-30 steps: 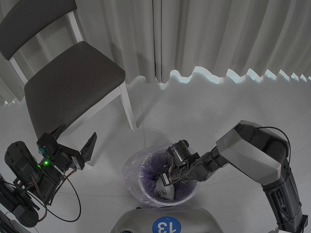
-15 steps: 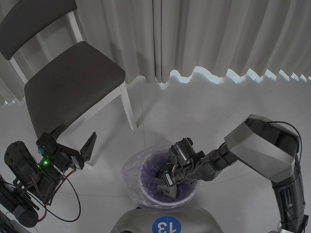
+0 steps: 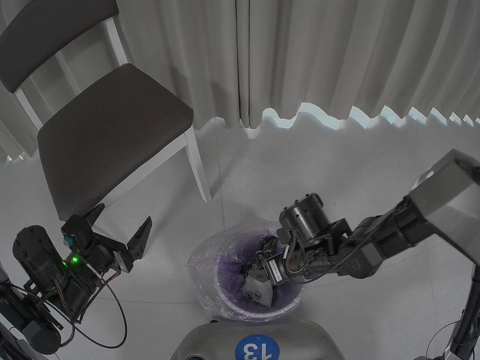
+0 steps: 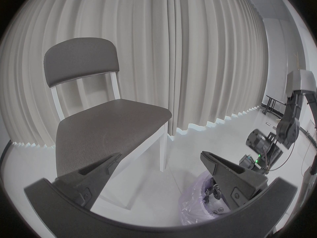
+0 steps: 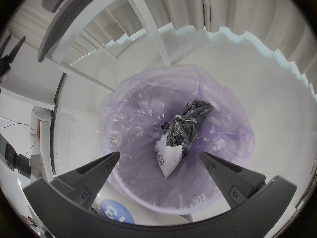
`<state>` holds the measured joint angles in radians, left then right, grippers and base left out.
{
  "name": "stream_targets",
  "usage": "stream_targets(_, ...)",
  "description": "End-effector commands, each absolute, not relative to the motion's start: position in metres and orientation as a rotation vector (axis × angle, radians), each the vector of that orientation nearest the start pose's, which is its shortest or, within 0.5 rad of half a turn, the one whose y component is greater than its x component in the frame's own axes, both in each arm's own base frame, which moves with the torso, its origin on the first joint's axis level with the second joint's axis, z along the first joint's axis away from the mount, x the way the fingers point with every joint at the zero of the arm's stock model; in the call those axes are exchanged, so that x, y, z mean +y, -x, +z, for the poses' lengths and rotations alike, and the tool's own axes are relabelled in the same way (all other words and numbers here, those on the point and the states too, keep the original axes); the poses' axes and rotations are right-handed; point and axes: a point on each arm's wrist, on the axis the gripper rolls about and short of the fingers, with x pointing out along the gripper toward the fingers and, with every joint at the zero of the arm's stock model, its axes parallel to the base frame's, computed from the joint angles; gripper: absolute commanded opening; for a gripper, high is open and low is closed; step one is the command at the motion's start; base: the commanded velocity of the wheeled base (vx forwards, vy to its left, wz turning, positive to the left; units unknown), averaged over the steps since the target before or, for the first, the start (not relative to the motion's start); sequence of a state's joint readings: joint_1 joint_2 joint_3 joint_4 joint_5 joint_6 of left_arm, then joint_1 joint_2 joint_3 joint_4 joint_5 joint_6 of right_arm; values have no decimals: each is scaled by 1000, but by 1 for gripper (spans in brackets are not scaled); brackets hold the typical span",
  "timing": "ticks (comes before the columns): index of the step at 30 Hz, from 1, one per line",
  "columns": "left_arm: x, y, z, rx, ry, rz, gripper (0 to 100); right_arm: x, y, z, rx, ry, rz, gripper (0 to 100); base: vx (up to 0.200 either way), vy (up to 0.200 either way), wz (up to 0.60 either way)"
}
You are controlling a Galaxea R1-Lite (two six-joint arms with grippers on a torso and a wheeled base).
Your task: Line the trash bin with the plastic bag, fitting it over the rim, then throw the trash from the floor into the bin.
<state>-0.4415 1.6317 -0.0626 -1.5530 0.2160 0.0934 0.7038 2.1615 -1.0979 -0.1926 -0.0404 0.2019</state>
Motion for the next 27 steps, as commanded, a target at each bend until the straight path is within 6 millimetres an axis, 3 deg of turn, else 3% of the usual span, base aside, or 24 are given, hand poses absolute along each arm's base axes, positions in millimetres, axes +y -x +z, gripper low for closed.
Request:
stream_targets(1,-81,-182,89,188,-71,-259,100,209,-240,153,661,75,548,100,0,0,0)
stream_targets(5,-85,-189,69,286,-69,-350,100,182,-216,186,545,67,493,100,0,0,0)
stream_targets(7,-87,-194,58,335,-77,-375,100,171,-206,193,509,80,460,100,0,0,0)
stream_targets(15,-101,-232,15,440,-90,-374,100,138,-170,203,447,65,426,100,0,0,0)
stream_targets(23,-113,-260,-21,483,-100,-377,100,121,-157,209,410,47,410,100,0,0,0)
stream_targets(27,-113,-288,-56,500,-94,-340,100,117,-153,208,410,45,406,100,0,0,0)
